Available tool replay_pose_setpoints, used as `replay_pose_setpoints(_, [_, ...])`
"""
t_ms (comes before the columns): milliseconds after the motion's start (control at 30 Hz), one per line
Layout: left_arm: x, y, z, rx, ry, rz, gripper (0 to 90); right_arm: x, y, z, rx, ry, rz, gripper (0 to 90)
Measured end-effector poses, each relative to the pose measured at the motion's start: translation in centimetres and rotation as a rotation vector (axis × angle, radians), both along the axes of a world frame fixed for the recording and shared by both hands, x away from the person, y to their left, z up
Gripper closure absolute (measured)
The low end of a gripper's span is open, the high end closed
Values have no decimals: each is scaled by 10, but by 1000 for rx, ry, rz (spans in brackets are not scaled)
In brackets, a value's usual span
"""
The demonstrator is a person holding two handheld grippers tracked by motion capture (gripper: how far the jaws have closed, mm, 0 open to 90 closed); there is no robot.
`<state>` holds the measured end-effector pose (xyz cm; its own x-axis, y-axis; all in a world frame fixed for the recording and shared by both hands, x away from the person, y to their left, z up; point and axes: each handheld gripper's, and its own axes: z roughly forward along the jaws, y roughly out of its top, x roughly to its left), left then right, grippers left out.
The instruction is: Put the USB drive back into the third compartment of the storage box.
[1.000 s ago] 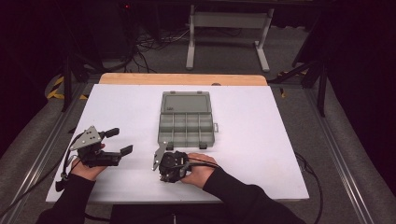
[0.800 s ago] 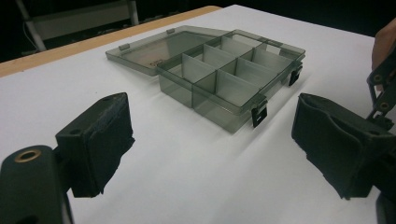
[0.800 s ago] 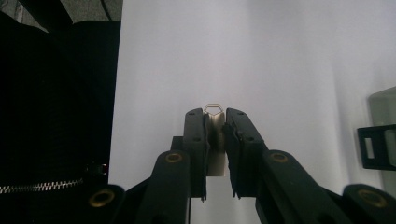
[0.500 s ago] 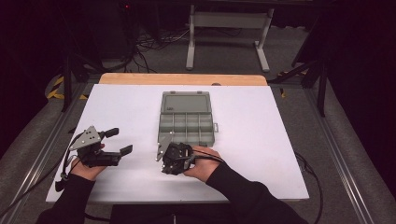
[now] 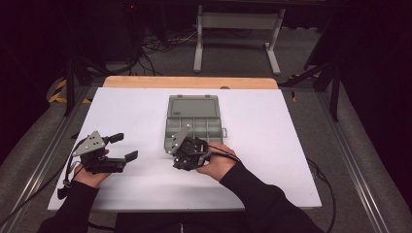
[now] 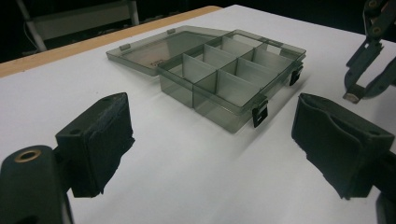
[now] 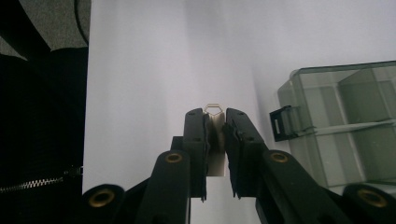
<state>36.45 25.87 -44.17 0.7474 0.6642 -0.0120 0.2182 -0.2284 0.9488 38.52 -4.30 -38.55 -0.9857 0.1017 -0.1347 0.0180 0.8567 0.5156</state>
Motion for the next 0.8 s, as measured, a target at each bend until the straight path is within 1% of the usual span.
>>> replay_pose_setpoints(233, [0, 0, 0, -2, 1, 1, 133, 6, -6, 9, 19, -6, -24, 794])
replay_pose_setpoints(300, [0, 0, 0, -2, 1, 1, 133, 9, -7, 12, 22, -16, -21, 794])
replay_pose_setpoints(433, [0, 0, 0, 0, 0, 2, 133, 14, -10, 16, 37, -16, -32, 794])
replay_pose_setpoints(467, [0, 0, 1, 3, -4, 1, 133, 16, -12, 17, 40, -16, -46, 794])
replay_pose_setpoints(633, [-1, -1, 1, 4, -2, 0, 133, 24, -17, 20, 49, -22, -65, 794])
replay_pose_setpoints(667, [-2, -1, 2, 3, -6, 1, 133, 27, -20, 21, 54, -20, -81, 794])
replay_pose_setpoints(767, [-2, -1, 2, -2, -4, 2, 133, 30, -22, 22, 58, -23, -94, 794])
replay_pose_setpoints(800, [-2, -1, 2, 0, -6, 1, 133, 33, -24, 23, 61, -24, -104, 794])
